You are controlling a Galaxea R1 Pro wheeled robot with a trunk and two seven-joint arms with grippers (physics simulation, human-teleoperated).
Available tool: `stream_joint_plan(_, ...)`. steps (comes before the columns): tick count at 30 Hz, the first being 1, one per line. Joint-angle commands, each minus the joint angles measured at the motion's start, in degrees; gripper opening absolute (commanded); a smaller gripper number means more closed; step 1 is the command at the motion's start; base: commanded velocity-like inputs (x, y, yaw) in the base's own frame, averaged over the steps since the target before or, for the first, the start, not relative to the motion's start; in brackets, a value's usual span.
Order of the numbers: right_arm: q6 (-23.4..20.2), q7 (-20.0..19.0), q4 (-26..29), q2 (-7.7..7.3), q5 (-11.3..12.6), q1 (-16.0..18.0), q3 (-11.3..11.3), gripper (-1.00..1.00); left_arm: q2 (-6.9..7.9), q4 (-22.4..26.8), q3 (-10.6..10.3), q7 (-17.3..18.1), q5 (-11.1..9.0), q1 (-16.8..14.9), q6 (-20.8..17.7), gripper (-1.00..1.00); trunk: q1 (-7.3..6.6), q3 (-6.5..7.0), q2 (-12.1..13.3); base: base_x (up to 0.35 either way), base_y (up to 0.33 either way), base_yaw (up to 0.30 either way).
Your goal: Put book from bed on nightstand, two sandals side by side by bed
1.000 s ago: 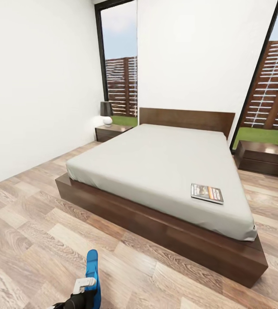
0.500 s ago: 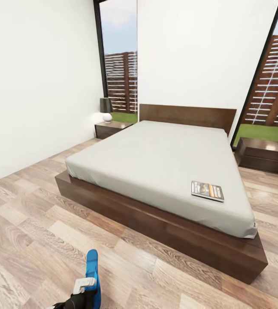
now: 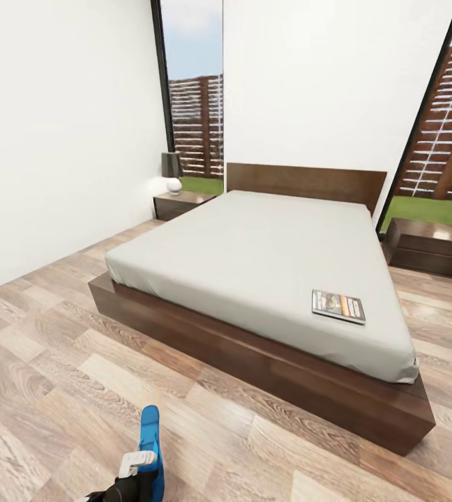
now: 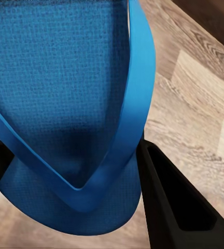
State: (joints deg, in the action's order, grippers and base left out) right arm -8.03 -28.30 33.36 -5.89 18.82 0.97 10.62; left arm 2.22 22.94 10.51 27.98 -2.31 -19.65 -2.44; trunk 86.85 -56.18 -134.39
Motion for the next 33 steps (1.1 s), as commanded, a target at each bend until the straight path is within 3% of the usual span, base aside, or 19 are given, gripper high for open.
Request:
stream_joint_plan(1,-0.58,-0.27,0.04,0.01,0.6,0.01,0.19,1.0,-0.02,-0.01,0.32,0.41,-0.15,-0.03,-0.2,-1.0,-0.01,-0.14,-0.02,0.0,0.0,0.0)
stream_joint_plan(12,-0.58,-0.27,0.04,0.0,0.6,0.0,0.19,1.0,-0.02,-0.01,0.31,0.41,-0.15,-0.03,-0.2,-1.0,-0.01,-1.06,-0.02,0.0,0.0,0.0)
stream_joint_plan(33,-0.49,-0.48,0.22,-0.09,0.5,-0.27,0.34,1.0,-0.02,0.0,0.39,0.41,-0.33,0.32,-0.2,-1.0,-0.01,-1.12,-0.02,0.0,0.0,0.0)
